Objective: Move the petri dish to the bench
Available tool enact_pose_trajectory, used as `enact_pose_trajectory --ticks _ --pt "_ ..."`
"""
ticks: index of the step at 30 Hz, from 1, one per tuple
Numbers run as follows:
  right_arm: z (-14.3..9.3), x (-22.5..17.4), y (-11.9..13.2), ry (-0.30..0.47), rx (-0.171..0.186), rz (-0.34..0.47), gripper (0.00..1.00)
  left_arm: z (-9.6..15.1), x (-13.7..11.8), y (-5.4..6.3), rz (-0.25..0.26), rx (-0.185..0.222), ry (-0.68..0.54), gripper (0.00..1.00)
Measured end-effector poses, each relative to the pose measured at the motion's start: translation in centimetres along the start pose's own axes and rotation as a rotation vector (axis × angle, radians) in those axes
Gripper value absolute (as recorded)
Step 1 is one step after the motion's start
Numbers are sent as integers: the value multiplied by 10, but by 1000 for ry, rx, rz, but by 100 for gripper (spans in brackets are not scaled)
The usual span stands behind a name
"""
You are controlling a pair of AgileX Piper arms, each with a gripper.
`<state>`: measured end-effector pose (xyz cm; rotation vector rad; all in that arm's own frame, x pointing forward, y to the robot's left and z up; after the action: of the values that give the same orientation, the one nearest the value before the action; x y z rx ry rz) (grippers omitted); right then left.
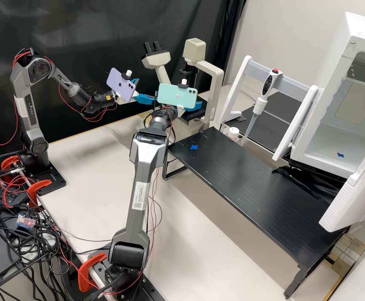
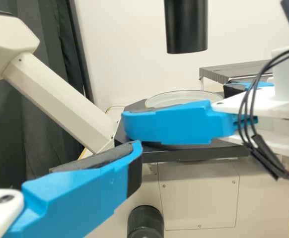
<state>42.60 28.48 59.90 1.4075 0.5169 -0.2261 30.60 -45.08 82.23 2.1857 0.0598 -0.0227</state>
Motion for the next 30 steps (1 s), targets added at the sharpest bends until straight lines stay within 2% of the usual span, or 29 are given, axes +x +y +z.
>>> enact_pose_trajectory --ticks 3,7,20,30 --pt "2 1 2 -5 1 4 0 0 0 0 0 0 0 100" --pt "5 1 3 -15 27 -2 0 0 0 0 0 0 0 100" --pt "9 2 5 -27 19 -7 0 0 0 0 0 0 0 100" --pt "10 2 4 -42 30 -17 0 0 0 0 0 0 0 100"
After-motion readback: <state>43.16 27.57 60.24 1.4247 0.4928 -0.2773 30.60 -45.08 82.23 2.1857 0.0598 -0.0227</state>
